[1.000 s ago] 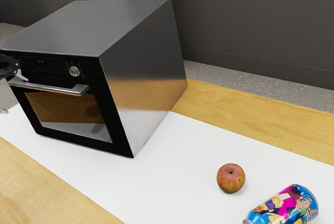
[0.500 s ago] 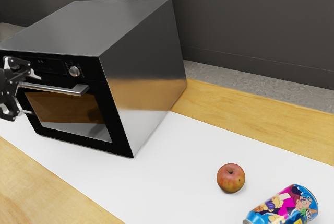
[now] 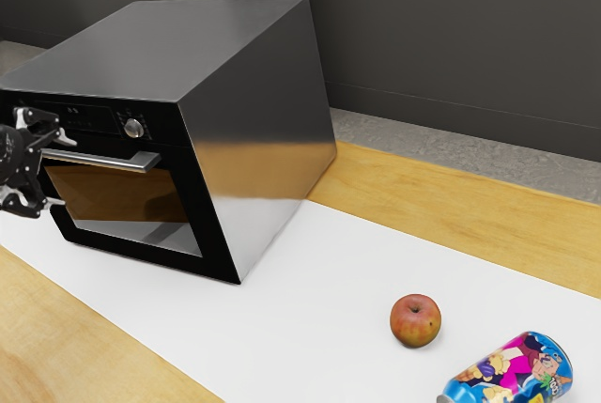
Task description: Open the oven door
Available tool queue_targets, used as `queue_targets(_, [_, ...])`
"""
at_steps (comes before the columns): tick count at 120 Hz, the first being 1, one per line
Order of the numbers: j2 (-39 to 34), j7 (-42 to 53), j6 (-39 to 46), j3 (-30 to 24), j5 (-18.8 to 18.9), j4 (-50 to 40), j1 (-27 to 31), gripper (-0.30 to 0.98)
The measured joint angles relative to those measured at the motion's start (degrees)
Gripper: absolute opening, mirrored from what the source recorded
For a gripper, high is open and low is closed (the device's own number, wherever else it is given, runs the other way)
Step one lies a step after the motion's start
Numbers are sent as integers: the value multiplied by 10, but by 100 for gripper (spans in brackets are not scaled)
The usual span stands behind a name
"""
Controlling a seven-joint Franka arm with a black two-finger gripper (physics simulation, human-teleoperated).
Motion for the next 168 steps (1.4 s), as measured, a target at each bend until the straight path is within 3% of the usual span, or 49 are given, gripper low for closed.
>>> queue_targets(62, [30, -28, 28, -1, 4, -12, 4, 68])
queue_targets(80, [-46, -32, 30, -1, 0, -88, 17, 68])
queue_targets(109, [-263, -38, 29, -3, -3, -258, 57, 68])
queue_targets(132, [-305, -41, 22, -9, -1, -278, 58, 68])
queue_targets(140, [-290, -41, -29, -5, 32, -191, 23, 68])
queue_targets(145, [-250, -42, -90, -12, 55, -104, -41, 68])
queue_targets(150, [-175, -42, -157, -24, 87, 25, -105, 68])
queue_targets(157, [-13, -28, -269, -30, 153, 255, -209, 68])
queue_targets(162, [51, -15, -333, -29, 190, 328, -268, 68])
queue_targets(168, [94, -1, -393, -30, 218, 354, -306, 68])
